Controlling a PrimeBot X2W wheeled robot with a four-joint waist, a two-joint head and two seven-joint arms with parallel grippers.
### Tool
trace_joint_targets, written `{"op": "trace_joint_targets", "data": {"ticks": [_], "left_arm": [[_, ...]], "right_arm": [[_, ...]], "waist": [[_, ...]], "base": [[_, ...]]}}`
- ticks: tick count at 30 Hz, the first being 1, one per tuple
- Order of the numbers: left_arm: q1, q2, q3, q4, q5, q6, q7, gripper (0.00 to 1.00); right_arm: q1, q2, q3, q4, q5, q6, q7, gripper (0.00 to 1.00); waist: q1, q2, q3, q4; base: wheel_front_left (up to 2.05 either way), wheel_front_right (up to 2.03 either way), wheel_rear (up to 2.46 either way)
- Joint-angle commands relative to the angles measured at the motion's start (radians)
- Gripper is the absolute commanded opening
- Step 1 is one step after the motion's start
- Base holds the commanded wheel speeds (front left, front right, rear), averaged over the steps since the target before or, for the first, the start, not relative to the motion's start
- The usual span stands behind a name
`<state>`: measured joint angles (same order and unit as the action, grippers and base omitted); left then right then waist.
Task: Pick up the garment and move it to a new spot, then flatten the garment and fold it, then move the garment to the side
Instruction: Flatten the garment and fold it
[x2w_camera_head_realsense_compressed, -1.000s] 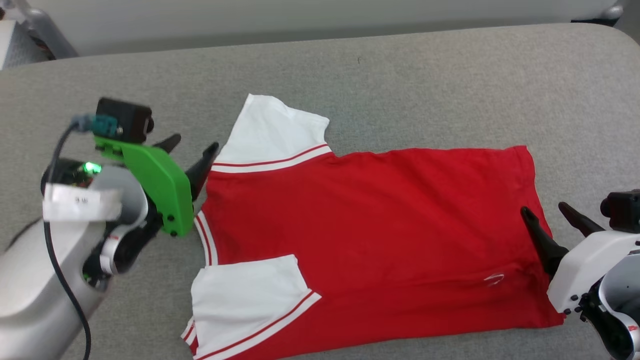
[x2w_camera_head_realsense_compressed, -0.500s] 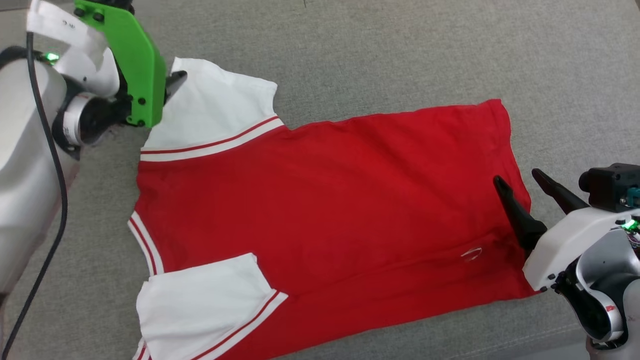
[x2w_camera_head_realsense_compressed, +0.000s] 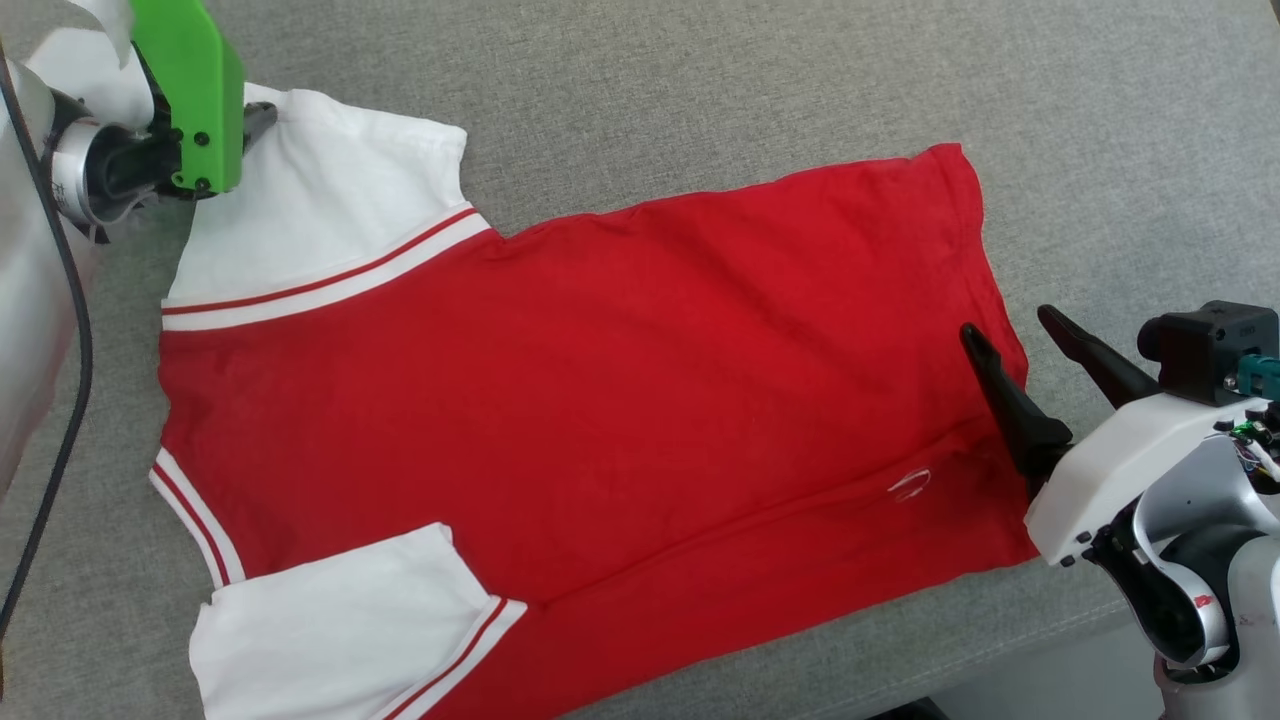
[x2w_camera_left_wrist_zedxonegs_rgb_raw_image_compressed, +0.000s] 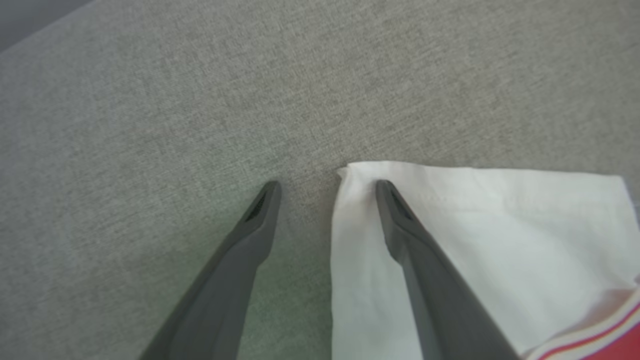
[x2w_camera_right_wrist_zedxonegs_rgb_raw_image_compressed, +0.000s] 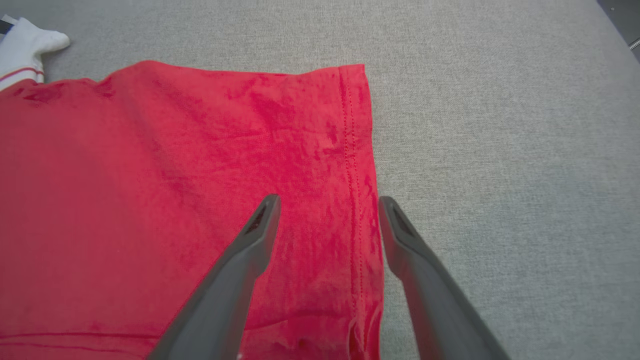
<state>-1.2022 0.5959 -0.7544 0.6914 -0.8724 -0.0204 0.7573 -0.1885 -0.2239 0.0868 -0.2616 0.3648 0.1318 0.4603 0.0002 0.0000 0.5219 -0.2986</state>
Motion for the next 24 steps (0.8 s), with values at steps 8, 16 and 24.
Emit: {"op": "trace_joint_targets", "data": {"ticks": [8,16,24], "left_arm": [[-0.003,-0.039,-0.019,0.087,-0.029,-0.052,0.045,0.00],[0.017,-0.063,0.003,0.104,-0.067,-0.065,0.001,0.00],[0.025,-0.081,0.033,0.052,-0.090,-0.086,-0.122,0.00]], "right_arm": [[-0.019,0.005,0.001,-0.010,0.006,-0.001,-0.009,1.00],[-0.036,-0.010,-0.005,0.005,0.001,-0.001,0.006,1.00],[-0.075,-0.080,-0.032,0.034,0.033,-0.001,0.182,1.00]], "waist": [[-0.0002,0.0000,0.027,-0.004],[-0.0002,0.0000,0.000,0.016],[-0.0002,0.0000,-0.097,0.085]], "base": [[0.00,0.00,0.00],[0.00,0.00,0.00],[0.00,0.00,0.00]]}}
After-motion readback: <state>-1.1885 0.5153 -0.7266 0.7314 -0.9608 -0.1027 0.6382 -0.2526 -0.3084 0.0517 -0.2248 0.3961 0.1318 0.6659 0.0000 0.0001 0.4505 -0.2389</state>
